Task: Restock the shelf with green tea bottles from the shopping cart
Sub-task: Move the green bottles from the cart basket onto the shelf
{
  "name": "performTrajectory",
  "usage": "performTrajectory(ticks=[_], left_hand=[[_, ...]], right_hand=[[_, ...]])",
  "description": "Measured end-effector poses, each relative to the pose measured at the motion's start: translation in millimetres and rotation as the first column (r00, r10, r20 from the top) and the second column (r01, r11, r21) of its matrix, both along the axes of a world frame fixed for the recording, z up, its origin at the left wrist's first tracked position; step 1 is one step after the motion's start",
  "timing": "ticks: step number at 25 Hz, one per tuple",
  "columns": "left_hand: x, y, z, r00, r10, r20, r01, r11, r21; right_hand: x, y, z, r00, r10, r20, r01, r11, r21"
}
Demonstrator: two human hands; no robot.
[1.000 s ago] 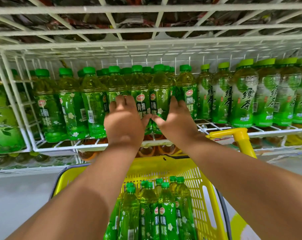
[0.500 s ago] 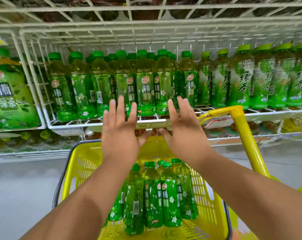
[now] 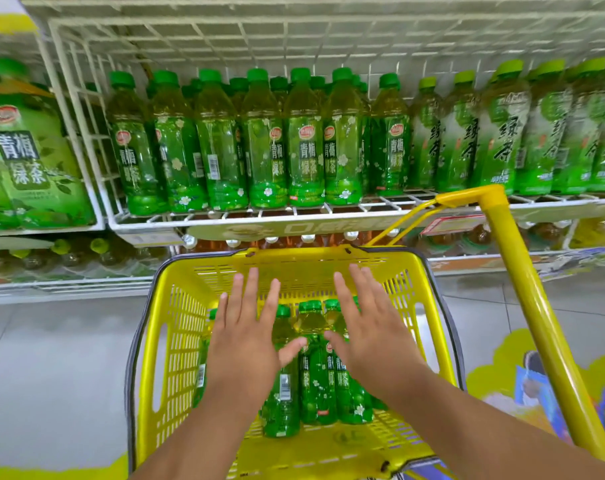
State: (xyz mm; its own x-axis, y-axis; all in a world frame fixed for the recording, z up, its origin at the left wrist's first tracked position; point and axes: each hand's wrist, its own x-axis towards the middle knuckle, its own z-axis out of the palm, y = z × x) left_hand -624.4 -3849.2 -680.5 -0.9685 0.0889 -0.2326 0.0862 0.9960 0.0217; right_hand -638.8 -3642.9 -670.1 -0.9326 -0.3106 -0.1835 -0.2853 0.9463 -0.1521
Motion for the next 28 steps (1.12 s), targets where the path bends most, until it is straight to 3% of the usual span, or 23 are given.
performTrajectory(ticks=[8,11,15,20,25,28], left_hand=[[42,-3,-40,0.972,0.052,0.23,-0.067,0.996,0.059],[58,3,-53,0.924,0.161,0.346,-0.207,0.973,0.1],[68,18,-63,0.759,0.384,0.527,-0.555,0.804,0.214],[66,16,-73,0.666,0.454,0.592,-0.691,0.674,0.261],[67,6,-65,0.598,0.505,0.622,-0.772,0.573,0.276],[70,-1,-61,0.621,0.53,0.578,-0.763,0.579,0.288]], right_hand=[[30,-25,-47,0.955,-0.149,0.256,0.158,0.987,-0.015],[27,-36,-56,0.916,-0.234,0.326,0.253,0.967,-0.015],[12,-54,-63,0.79,-0.399,0.465,0.452,0.892,-0.003],[1,-56,-66,0.674,-0.446,0.588,0.577,0.816,-0.042],[23,-66,-67,0.758,-0.408,0.509,0.515,0.853,-0.084],[38,-72,-71,0.737,-0.404,0.541,0.557,0.817,-0.149]])
